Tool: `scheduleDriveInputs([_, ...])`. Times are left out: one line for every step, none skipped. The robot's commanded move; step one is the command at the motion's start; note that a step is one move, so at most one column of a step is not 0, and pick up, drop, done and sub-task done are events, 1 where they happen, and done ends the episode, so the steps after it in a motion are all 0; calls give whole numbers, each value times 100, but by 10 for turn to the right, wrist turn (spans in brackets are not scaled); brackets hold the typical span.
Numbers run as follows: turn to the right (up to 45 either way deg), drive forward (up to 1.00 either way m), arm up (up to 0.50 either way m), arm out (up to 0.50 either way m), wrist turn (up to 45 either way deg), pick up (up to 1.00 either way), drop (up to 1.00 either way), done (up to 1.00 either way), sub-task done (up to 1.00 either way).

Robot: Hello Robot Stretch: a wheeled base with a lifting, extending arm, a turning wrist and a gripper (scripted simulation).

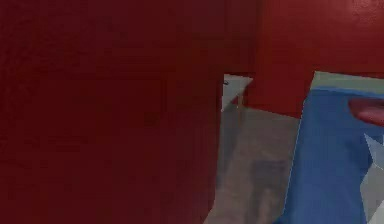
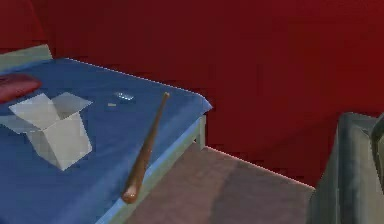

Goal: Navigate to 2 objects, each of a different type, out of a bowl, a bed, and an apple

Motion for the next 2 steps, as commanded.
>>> scheduleDriveInputs([450, 0, 0, 0, 0, 0, 0, 0, 0])
scheduleDriveInputs([0, 0, 0, 0, 0, 0, 0, 0, 100])
